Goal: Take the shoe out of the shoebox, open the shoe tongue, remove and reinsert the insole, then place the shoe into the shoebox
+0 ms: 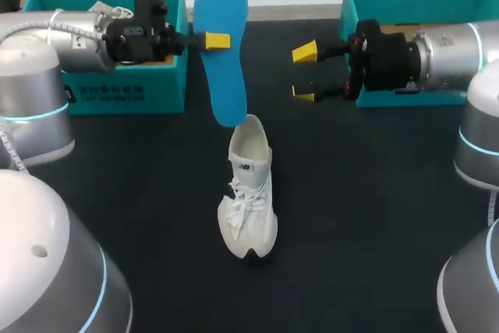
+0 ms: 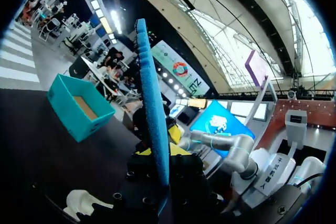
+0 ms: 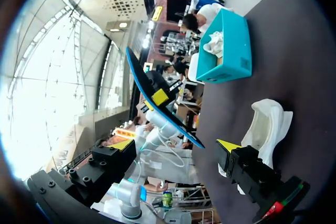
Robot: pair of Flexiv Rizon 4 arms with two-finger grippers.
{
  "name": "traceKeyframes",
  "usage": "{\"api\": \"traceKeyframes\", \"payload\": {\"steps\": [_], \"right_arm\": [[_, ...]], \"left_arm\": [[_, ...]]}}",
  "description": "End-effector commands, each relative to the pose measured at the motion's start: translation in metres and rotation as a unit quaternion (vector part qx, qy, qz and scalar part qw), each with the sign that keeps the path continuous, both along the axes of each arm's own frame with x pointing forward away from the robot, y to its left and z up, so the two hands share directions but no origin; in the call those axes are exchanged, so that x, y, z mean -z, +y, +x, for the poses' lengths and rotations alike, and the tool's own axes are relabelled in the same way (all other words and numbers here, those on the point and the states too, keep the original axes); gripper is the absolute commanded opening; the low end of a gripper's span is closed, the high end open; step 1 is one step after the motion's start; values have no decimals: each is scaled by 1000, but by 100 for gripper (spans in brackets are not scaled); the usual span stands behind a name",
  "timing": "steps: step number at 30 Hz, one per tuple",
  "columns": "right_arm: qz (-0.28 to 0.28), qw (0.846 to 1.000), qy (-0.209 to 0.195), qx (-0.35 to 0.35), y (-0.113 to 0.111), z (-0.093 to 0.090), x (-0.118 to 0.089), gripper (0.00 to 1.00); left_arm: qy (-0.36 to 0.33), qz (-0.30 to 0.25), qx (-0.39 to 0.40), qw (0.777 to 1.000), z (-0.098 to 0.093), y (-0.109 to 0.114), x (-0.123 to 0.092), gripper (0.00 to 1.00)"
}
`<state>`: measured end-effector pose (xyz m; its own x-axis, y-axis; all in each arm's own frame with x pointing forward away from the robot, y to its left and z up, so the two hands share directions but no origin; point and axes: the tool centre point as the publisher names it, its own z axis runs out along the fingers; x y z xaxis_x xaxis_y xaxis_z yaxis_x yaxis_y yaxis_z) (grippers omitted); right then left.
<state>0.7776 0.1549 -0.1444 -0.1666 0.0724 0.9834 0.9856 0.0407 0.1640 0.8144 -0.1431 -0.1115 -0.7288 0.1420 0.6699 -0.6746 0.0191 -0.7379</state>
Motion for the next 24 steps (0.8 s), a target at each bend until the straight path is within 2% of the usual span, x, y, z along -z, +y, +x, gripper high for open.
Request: {"api": "traceKeyframes", "payload": {"steps": [1,2,15,20,21,23,24], "right_arm": [[0,1000,0,0,2,1,1,100],[0,1000,0,0,2,1,1,100],[0,1000,0,0,2,1,1,100],[0,1000,0,0,2,1,1,100],[0,1000,0,0,2,1,1,100],[0,1000,0,0,2,1,1,100],[0,1000,0,0,2,1,1,100]], "left_arm": [[-500,-18,-5,866,2,2,-6,0],[-468,-4,-5,884,2,2,-6,0],[-468,-4,-5,884,2,2,-6,0],[-642,-31,-26,766,8,3,-9,0],[-676,-37,-15,736,8,4,-7,0],[-717,-38,-29,695,10,4,-5,0],[-726,-49,-54,684,10,4,-3,0]]}}
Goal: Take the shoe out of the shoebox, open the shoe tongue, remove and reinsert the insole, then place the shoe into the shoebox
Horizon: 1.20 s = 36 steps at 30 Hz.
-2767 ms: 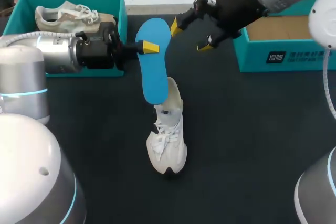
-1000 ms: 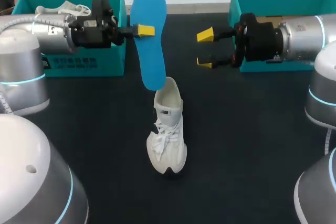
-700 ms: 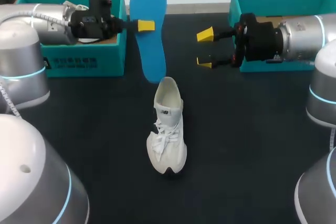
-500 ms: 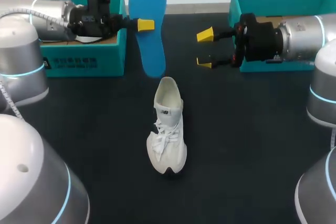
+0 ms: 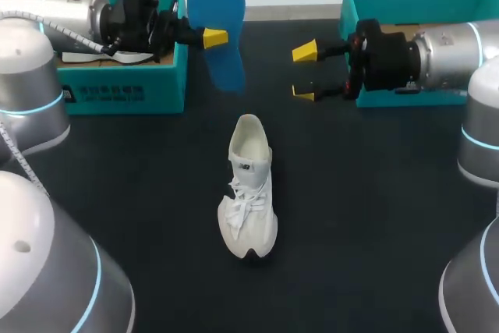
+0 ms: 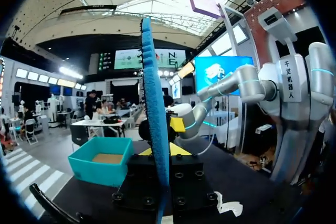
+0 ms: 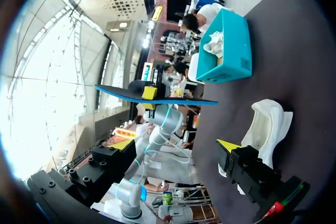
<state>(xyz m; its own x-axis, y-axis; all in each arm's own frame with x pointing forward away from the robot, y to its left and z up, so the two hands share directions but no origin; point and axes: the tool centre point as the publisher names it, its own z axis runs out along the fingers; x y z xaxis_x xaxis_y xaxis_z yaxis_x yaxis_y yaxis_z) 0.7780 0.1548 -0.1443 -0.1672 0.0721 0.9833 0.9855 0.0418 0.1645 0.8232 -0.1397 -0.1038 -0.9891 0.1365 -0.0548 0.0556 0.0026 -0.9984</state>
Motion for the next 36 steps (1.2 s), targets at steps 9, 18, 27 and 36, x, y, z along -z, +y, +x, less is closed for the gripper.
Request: {"api": "traceKeyframes", "payload": {"steps": [9,18,27,36], "right_arm": [[0,1000,0,1,2,0,1,100],[0,1000,0,1,2,0,1,100],[0,1000,0,1,2,0,1,100],[0,1000,0,1,2,0,1,100]], "left_arm": [[-673,-74,-10,736,-7,2,25,0],[-697,-67,-8,714,-4,8,25,0],[-697,-67,-8,714,-4,8,25,0],[-697,-67,-8,714,-4,8,25,0]]}}
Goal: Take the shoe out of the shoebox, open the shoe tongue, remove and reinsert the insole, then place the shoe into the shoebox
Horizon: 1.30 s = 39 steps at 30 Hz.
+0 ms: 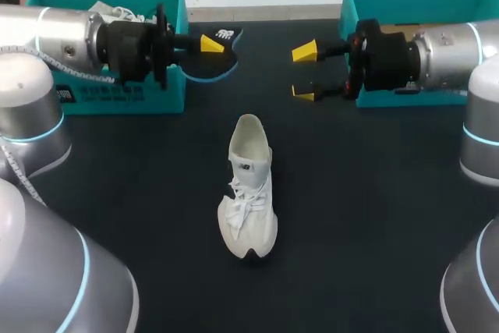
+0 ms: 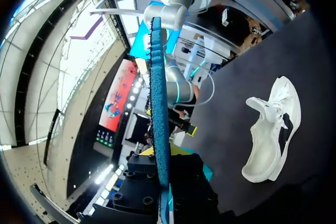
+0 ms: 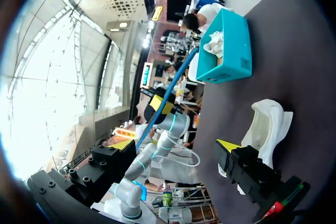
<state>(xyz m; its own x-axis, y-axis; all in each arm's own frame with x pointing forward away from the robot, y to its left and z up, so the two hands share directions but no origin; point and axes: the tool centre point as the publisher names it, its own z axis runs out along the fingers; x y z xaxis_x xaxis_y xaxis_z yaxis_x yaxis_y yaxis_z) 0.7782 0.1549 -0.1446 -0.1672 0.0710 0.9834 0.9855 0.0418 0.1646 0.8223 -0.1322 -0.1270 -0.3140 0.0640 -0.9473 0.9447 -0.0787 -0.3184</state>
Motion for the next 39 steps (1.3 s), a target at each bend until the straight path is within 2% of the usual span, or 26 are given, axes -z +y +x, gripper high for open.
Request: {"api": "traceKeyframes", "payload": {"steps": [1,18,23,32,36,37,39], "right_arm": [[-1,1000,0,1,2,0,0,100],[-1,1000,0,1,2,0,0,100],[-1,1000,-7,-21,17,3,2,100],[19,999,-8,-33,40,8,6,100],[25,999,-12,-35,45,8,6,90],[26,999,-12,-36,46,8,7,80],[29,999,-12,-38,49,8,7,73]], "left_arm": [[-178,-18,-4,984,-3,0,2,0],[-180,-18,-11,983,-3,0,3,0],[-201,-20,-43,978,0,-6,7,0],[-223,-30,-56,973,5,-27,14,0],[-238,-25,-58,969,10,-39,17,0],[-239,-26,-58,969,11,-42,18,0],[-252,-15,-60,966,14,-48,21,0]]}}
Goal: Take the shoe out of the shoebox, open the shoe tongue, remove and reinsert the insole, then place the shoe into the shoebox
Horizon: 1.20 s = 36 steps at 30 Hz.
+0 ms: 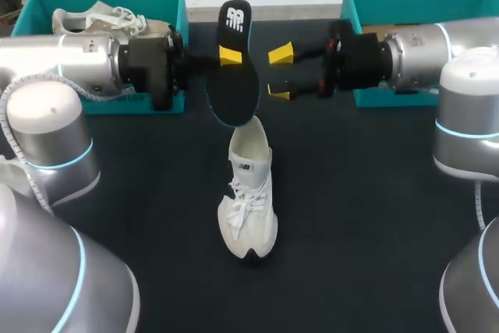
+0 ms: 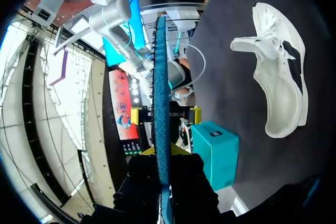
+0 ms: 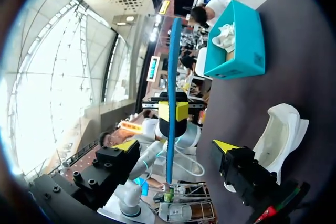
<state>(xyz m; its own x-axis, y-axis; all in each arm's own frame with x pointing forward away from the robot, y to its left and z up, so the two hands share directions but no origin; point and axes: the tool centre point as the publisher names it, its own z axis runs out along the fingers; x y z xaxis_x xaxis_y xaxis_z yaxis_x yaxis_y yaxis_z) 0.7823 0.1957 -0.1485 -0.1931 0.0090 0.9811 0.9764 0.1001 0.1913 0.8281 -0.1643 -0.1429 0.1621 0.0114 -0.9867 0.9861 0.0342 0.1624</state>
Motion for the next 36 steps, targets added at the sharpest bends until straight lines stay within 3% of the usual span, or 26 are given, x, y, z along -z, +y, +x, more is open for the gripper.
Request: {"api": "traceKeyframes", "payload": {"steps": [1,5,18,23,29,36], "right_arm": [[5,1000,0,-6,10,4,3,65],[9,1000,-1,-7,13,3,3,53],[17,1000,1,-11,20,4,6,41],[22,1000,2,-12,22,5,8,27],[25,1000,3,-11,20,6,10,25],[24,1000,6,-10,18,9,11,10]], "left_arm": [[-16,7,-7,1000,10,-19,6,0],[-27,7,-23,999,17,-30,10,0],[-30,-2,-38,999,21,-53,14,0],[-26,-8,-38,999,20,-56,13,0],[-17,-6,-27,999,21,-54,13,0],[-11,-8,-23,1000,17,-50,15,0]]}}
